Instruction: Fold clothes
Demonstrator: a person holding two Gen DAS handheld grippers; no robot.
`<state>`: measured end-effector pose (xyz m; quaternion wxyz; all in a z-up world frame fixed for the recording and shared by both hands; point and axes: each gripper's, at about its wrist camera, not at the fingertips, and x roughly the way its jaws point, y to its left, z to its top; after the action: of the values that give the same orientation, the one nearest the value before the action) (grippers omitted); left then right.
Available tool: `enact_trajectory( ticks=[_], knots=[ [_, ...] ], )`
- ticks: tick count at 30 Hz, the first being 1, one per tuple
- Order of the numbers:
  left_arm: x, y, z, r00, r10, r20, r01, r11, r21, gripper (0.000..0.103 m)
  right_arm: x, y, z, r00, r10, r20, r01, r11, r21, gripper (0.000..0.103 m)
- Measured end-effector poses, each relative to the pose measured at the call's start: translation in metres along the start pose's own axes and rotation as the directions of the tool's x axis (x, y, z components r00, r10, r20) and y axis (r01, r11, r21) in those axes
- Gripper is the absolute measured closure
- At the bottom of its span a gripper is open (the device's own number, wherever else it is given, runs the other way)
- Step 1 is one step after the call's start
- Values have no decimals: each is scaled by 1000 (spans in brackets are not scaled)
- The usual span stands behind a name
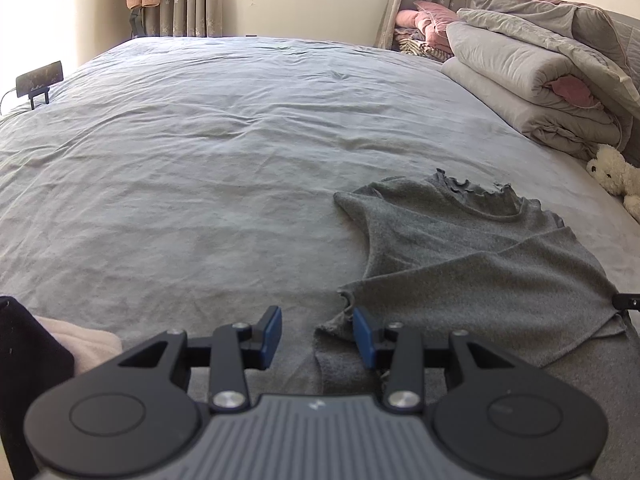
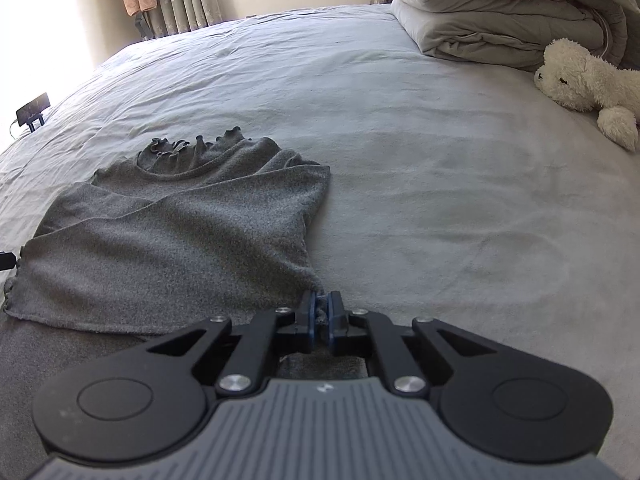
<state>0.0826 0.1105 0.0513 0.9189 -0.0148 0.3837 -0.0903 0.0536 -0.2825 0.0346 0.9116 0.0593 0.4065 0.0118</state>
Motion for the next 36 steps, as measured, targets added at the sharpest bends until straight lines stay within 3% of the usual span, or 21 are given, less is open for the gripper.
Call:
enact_trajectory(
  ticks=[5,9,15,18,21,24,26,27,28,30,36],
  knots=[
    [1,4,1,1000,18,-1,-18,1000,-15,62,1,-2,0,1000,13,-5,-13,1000,11,97],
    [0,5,2,1000,22,-2,-22,999,-24,62,-4,-3,1,1000,29,-4,-29,999,18,90],
    [-8,-13,-1,999,-2,43,0,999,46,61,-22,-6,8,996,0,86,-2,1000,22,87],
    [-9,-24,-5,998,-37,41,34,996,78,61,-20,3,7,993,47,106,-46,999,-10,87],
    [-12,-31,-8,997,-64,30,61,994,94,61,-11,19,3,996,44,82,-38,997,-70,87],
    [-16,-28,-7,997,-77,30,74,995,68,61,-15,38,-1,992,79,96,-67,991,-119,87],
    [-15,-22,-6,997,-74,23,73,997,26,62,-17,56,-5,988,118,105,-98,979,-176,86],
    [-14,-21,-6,997,-72,18,72,997,12,62,-17,66,-8,985,134,105,-110,972,-206,78],
    [-13,-20,-6,997,-73,12,73,997,5,62,-17,77,-12,983,151,106,-123,964,-236,59],
    [-13,-20,-7,996,-84,1,84,996,-7,62,-16,100,-22,977,187,105,-146,938,-316,47],
    [-18,-13,-9,994,-111,-16,109,992,-68,61,-20,145,-47,964,240,117,-143,835,-531,47]
  ],
)
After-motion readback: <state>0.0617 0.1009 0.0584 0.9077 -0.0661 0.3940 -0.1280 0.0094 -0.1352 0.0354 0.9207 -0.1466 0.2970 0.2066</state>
